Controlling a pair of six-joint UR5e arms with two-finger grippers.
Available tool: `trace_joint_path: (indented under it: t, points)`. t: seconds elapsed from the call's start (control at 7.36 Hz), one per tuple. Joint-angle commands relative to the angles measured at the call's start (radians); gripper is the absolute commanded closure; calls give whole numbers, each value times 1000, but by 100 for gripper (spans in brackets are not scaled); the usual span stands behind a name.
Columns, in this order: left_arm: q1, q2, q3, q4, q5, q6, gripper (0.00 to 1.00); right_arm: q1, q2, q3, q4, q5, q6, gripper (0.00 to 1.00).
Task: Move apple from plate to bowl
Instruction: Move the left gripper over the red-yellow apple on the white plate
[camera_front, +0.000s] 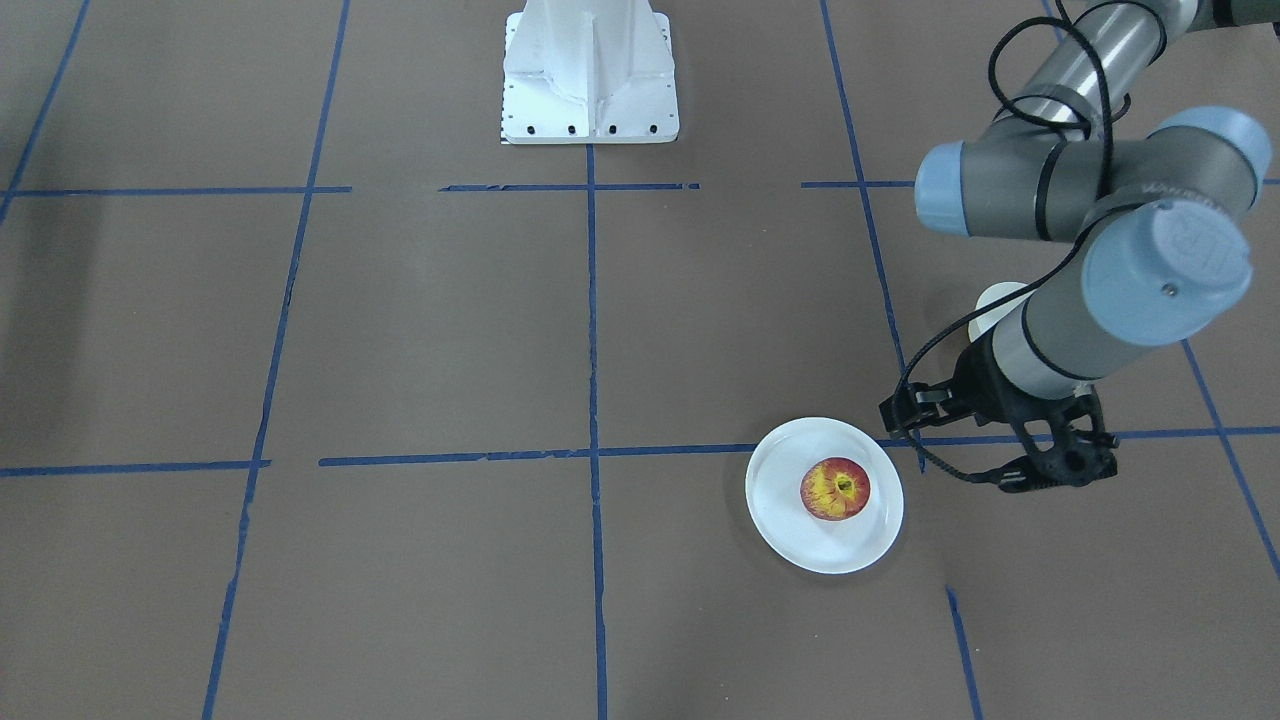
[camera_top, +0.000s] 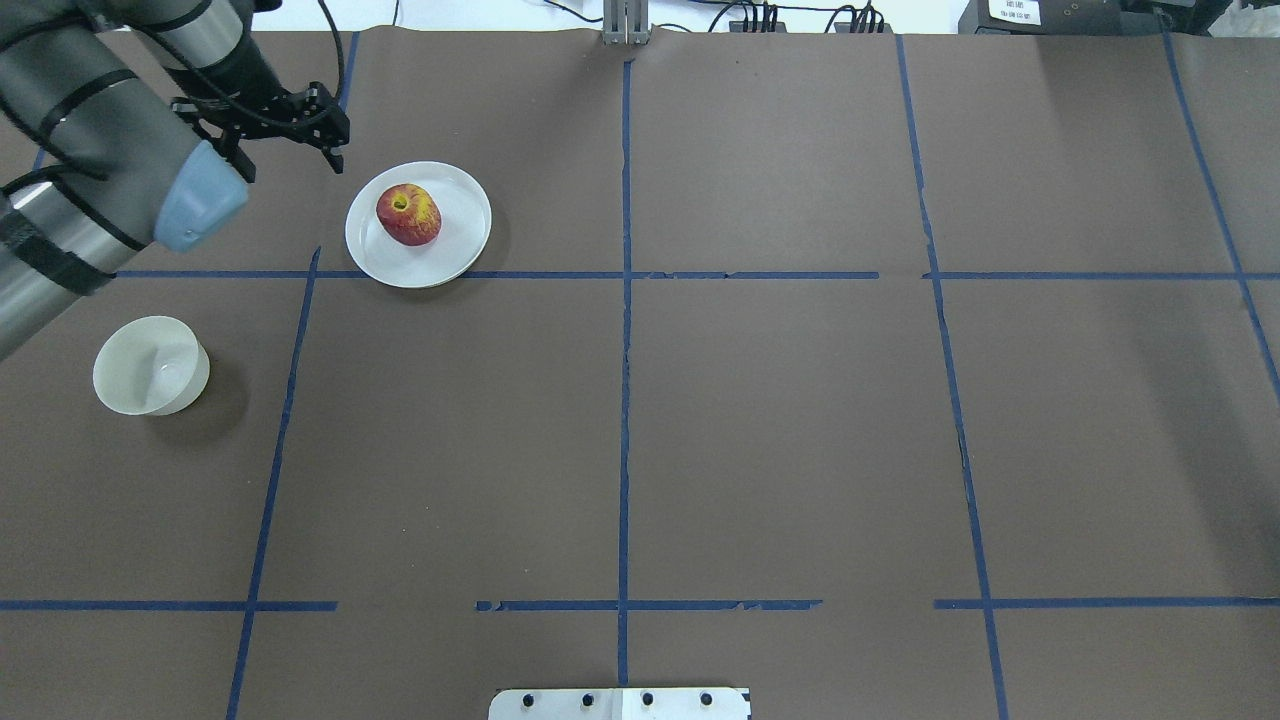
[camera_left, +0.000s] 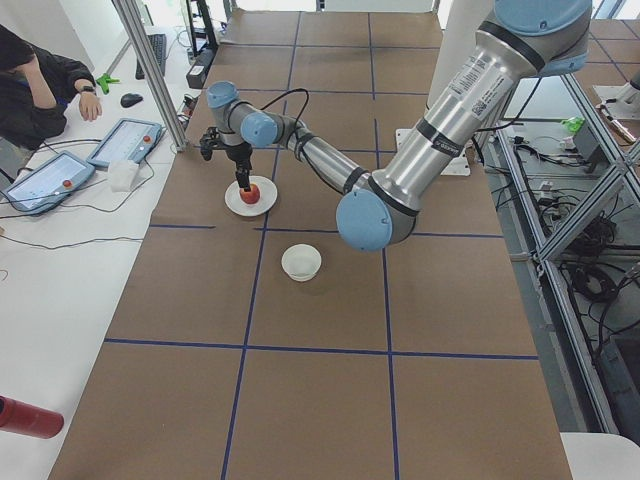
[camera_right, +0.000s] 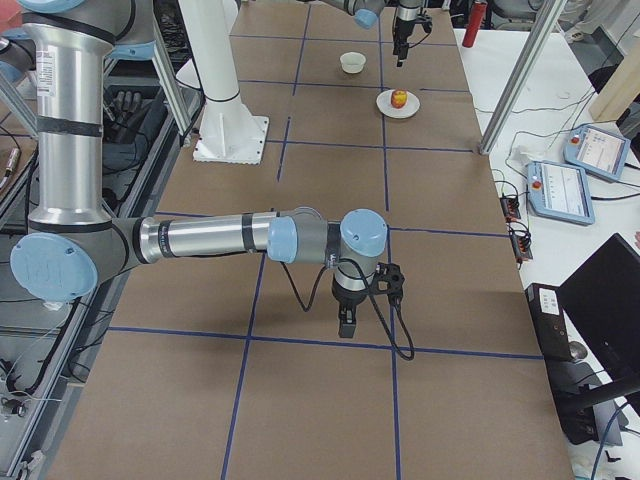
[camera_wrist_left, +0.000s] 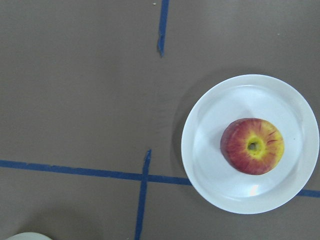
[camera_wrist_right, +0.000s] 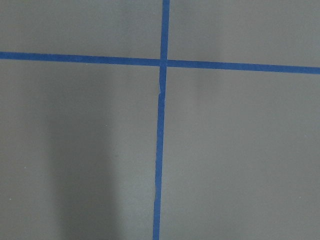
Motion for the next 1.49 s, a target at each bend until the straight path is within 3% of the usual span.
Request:
trace_joint_path:
  t: [0.0,0.41,1.36]
  points:
    - [43,-154,288,-222,54,-109,0,0,0,0,0,0,0,0]
    - [83,-169,358,-310,59,-144,0,0,0,0,0,2,0,0]
    - [80,-157,368,-307,87,-92,0,0,0,0,0,0,0,0]
